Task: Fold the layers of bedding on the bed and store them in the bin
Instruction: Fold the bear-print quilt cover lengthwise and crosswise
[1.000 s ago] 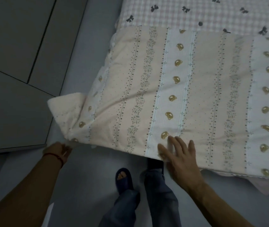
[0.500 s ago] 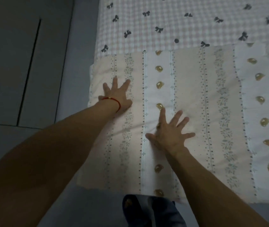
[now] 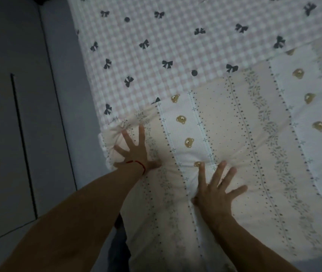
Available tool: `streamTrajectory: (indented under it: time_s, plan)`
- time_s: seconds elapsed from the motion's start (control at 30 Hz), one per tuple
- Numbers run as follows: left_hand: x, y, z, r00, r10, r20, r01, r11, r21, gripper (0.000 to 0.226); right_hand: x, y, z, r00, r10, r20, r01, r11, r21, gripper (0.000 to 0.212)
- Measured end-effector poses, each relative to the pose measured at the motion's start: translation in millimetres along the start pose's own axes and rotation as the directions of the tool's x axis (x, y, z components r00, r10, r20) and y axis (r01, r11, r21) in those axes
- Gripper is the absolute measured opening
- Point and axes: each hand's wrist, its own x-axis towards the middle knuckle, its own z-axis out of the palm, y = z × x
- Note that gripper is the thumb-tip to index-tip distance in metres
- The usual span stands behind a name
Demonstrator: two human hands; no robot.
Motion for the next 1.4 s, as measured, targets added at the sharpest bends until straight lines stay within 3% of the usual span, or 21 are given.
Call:
streamTrajectory:
  time_s: [0.27,0.5,0.6,0.7,0.77,0.8,0.87,0.9,0.93,1.0,1.03,1.1,1.13,1.2,1.27,1.3,1.33,1.4]
  plan:
    - [1.2,15.8,1.7,0.995,-0.088,0.055,0.088,0.996,-0.008,0.150,1.1,-4.4,1.4,0.997,0.073,-0.009,-0.073,0.991,-0.115,0.140]
    - [2.7,15.3,8.8,0.999,-0.050,0.014,0.049,0.996,0.080,0.148,-0.6,-6.4,6.8,0.991,0.117,-0.060,-0.124,0.981,-0.152,0.143]
    - [5.4,12.1,11.0,0.999,-0.005,-0.046,0.010,0.994,0.111,0.150,-3.9,-14.6,10.4,0.976,0.181,-0.125,-0.190,0.979,-0.068,0.135]
    - [-4.0,14.2,9.2,0.996,0.048,-0.076,-0.034,0.984,0.177,0.145,-34.6,-43.2,19.5,0.905,0.346,-0.246,-0.311,0.935,0.170,0.110]
    - [-17.3,16.3,4.6,0.997,0.059,-0.055,-0.043,0.966,0.255,0.133,-70.2,-80.3,37.6,0.785,0.579,-0.219,-0.453,0.779,0.434,0.094]
    - [-18.5,15.3,2.7,0.997,0.078,-0.017,-0.069,0.948,0.311,0.122,-87.3,-100.4,48.2,0.659,0.729,-0.185,-0.524,0.622,0.583,0.082]
    - [-13.3,15.7,5.6,0.974,0.143,0.178,-0.211,0.860,0.464,0.083,-120.3,-134.2,67.9,0.339,0.939,0.053,-0.574,0.162,0.803,0.084]
    - [-15.7,19.0,6.8,0.952,0.177,0.251,-0.284,0.820,0.496,0.072,-134.2,-145.2,79.6,0.233,0.949,0.211,-0.504,-0.067,0.861,0.091]
    - [-18.2,20.1,6.7,0.945,0.163,0.283,-0.295,0.798,0.525,0.072,-145.4,-153.5,89.5,0.191,0.925,0.328,-0.389,-0.235,0.891,0.096]
    - [-23.8,21.4,-0.5,0.943,0.155,0.294,-0.309,0.733,0.606,0.078,-158.2,-167.5,103.2,0.199,0.893,0.403,-0.222,-0.359,0.906,0.102]
    - [-30.0,22.3,-4.2,0.937,0.164,0.309,-0.337,0.656,0.675,0.082,-161.3,-170.3,105.1,0.197,0.890,0.411,-0.199,-0.374,0.906,0.101]
    - [-18.7,16.1,-8.6,0.930,0.213,0.299,-0.364,0.631,0.685,0.117,-164.2,-174.4,98.9,0.139,0.894,0.426,-0.268,-0.380,0.885,0.087]
    - [-13.6,12.7,-14.1,0.937,0.219,0.272,-0.347,0.662,0.665,0.138,-160.8,-174.8,94.6,0.104,0.916,0.387,-0.364,-0.327,0.872,0.072]
    - [-12.5,4.6,-20.7,0.945,0.241,0.222,-0.323,0.787,0.525,0.147,-158.3,-185.4,85.2,0.070,0.984,0.162,-0.512,-0.104,0.853,0.042]
    - [-16.8,-0.7,-27.1,0.968,0.166,0.190,-0.219,0.927,0.306,0.140,-150.8,-199.4,76.3,0.141,0.990,-0.024,-0.522,0.094,0.848,0.038]
    - [-18.7,-5.0,-33.1,0.973,0.134,0.186,-0.180,0.950,0.256,0.140,-146.4,-207.8,76.1,0.169,0.985,-0.044,-0.498,0.124,0.858,0.039]
    - [-11.3,-8.5,-37.5,0.968,0.154,0.198,-0.206,0.940,0.273,0.138,-145.1,-211.6,76.8,0.181,0.983,-0.015,-0.462,0.099,0.882,0.035]
    - [-5.0,-13.9,-56.2,0.953,0.228,0.200,-0.288,0.886,0.363,0.120,-148.5,-210.8,86.0,0.145,0.981,0.128,-0.405,-0.059,0.913,0.018]
